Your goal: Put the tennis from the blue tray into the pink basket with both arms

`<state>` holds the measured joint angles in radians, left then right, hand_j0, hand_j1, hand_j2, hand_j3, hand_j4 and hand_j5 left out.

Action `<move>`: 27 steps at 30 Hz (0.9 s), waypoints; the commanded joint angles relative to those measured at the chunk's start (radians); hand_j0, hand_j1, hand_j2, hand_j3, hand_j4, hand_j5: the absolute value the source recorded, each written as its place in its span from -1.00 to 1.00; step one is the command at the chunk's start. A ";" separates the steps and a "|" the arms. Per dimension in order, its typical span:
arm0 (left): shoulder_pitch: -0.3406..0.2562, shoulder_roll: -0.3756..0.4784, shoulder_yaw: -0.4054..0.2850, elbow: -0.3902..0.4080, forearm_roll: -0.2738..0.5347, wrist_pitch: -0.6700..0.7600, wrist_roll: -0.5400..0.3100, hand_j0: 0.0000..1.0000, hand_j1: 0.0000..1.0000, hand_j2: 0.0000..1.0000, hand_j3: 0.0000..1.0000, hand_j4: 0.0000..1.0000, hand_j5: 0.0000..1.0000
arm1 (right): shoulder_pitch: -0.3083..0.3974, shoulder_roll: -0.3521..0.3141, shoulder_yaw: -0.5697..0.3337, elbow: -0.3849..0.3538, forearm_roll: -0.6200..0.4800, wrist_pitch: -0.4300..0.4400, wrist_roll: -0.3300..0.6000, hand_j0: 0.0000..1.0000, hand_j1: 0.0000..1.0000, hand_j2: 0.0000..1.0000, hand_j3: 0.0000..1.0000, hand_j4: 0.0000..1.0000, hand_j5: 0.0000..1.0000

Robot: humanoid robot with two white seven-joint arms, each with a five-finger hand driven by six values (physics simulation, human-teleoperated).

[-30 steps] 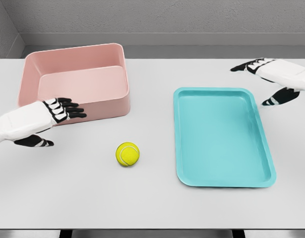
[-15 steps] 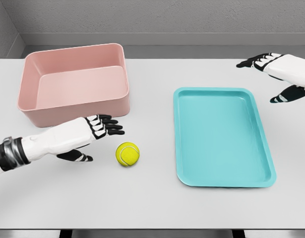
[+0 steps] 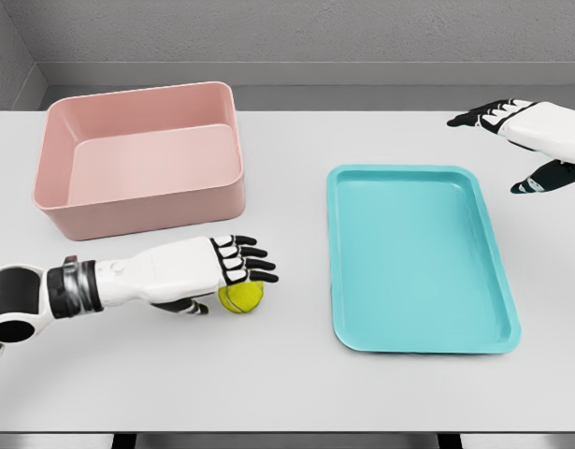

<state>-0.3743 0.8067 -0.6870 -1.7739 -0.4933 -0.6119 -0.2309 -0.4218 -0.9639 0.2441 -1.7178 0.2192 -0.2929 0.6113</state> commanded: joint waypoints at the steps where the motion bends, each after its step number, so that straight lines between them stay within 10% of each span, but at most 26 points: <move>1: -0.002 0.000 -0.023 0.001 -0.002 0.001 0.001 1.00 1.00 1.00 1.00 1.00 1.00 | 0.002 -0.001 0.000 0.001 -0.003 0.001 0.000 1.00 1.00 1.00 1.00 1.00 1.00; 27: -0.156 -0.008 -0.141 0.005 -0.160 0.001 -0.044 1.00 1.00 1.00 1.00 1.00 1.00 | 0.035 -0.026 0.000 -0.003 -0.003 0.001 0.000 1.00 1.00 1.00 1.00 1.00 1.00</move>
<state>-0.5308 0.7929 -0.8263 -1.7681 -0.6550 -0.6121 -0.2736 -0.3881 -0.9881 0.2440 -1.7221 0.2194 -0.2928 0.6113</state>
